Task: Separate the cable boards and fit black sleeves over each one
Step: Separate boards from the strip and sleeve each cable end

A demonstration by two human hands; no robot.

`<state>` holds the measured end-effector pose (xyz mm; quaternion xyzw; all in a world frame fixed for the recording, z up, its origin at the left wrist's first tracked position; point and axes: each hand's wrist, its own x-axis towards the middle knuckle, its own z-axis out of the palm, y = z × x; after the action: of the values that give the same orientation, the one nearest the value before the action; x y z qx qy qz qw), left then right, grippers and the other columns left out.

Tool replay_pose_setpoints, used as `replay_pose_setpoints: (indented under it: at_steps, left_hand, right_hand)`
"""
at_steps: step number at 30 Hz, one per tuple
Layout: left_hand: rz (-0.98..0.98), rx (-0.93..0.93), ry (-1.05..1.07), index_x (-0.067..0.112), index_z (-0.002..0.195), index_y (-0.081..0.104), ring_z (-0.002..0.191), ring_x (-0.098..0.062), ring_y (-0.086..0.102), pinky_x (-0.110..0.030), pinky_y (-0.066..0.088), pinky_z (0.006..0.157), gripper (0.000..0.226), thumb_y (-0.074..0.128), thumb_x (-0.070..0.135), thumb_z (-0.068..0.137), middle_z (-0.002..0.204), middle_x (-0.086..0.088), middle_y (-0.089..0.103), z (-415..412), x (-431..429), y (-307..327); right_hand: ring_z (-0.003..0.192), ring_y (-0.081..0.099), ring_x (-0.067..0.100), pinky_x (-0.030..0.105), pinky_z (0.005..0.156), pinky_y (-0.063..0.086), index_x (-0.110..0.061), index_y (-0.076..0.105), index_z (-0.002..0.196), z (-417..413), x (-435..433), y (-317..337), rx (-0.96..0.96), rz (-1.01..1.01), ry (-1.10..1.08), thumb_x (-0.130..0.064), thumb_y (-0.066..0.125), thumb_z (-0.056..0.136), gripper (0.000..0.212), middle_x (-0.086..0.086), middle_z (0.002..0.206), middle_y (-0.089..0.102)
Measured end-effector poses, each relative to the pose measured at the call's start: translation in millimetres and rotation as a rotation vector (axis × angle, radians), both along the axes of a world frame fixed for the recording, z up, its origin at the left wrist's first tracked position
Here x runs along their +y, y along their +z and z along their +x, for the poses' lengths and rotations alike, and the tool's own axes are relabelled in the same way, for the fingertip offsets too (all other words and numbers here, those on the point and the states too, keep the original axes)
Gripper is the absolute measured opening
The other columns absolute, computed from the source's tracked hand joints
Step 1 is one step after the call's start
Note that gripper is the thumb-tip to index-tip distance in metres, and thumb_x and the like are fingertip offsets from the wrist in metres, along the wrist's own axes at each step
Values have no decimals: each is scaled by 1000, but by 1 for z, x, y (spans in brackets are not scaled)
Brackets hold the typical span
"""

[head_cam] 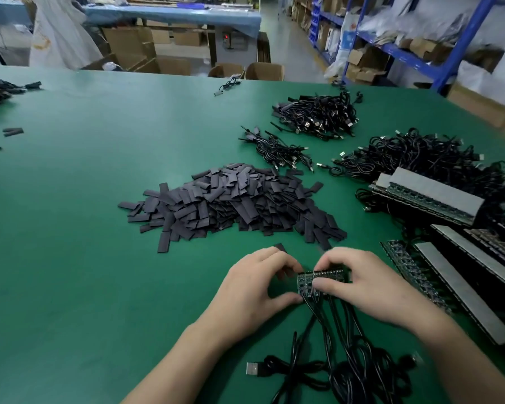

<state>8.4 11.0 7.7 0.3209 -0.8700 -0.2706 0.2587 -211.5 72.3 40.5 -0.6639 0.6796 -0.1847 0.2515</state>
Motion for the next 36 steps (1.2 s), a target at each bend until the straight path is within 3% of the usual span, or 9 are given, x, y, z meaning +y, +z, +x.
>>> replay_pose_setpoints:
  at_steps: [2,5,8,10,14,17,19,27,36]
  left_hand:
    - [148,110,-13,26,108,64,91,-6,64,-23,51,83,33,84,20,82,94,15,65,2,0,1]
    - [427,319,-7,18,110,68,86,-19,69,-36,57,84,29,72,-1,89,92,1,71,5,-2,5]
    - [595,457,10,14,108,72,84,-25,70,-37,57,84,17,69,3,94,91,-8,72,7,-4,7]
    - [621,472,42,14,100,73,79,-18,69,-30,56,78,11,77,10,90,82,-2,70,5,-4,5]
    - [666,458,66,15,96,76,71,-10,68,-21,53,72,9,79,13,87,77,2,73,2,-7,-1]
    - [692,456,49,17,92,78,67,-9,67,-19,51,69,6,78,21,89,74,0,75,4,-8,-2]
    - [696,457,28,16,92,78,69,-8,66,-17,50,69,9,77,25,90,75,1,74,4,-8,-3]
    - [718,464,10,20,92,78,72,-9,63,-19,48,71,9,73,28,91,76,2,71,2,-8,-5]
    - [738,465,31,12,96,77,72,-11,64,-20,49,71,8,71,18,96,77,-3,72,1,-6,-4]
  right_hand:
    - [69,58,-10,9,62,39,-35,69,86,3,-4,0,-108,-3,-20,-41,77,89,10,-29,79,66]
    - [65,55,-2,25,69,44,-29,70,87,9,-13,-4,-303,-51,-73,-35,78,89,10,-13,75,68]
    - [52,49,-6,11,57,39,-29,72,85,15,-13,-10,-482,-91,-89,-25,80,88,10,-18,62,63]
    - [49,51,-10,2,51,36,-24,73,84,19,-12,-15,-584,-97,-66,-15,81,87,13,-22,56,62]
    - [47,51,-9,3,50,37,-11,71,84,25,-11,-22,-733,-94,-95,-3,82,83,14,-19,52,59]
    - [69,65,9,22,70,54,-17,73,83,30,-10,-21,-817,-67,-127,-14,86,78,14,3,74,74]
    - [73,66,16,32,74,55,-20,73,83,31,-10,-21,-859,-57,-135,-21,85,74,15,6,78,74]
    - [69,65,10,19,67,53,-12,70,85,31,-10,-26,-955,-77,-105,-16,84,76,17,4,76,73]
    - [69,67,10,18,68,53,-10,67,85,32,-11,-27,-1003,-65,-121,-15,83,74,19,5,76,73]
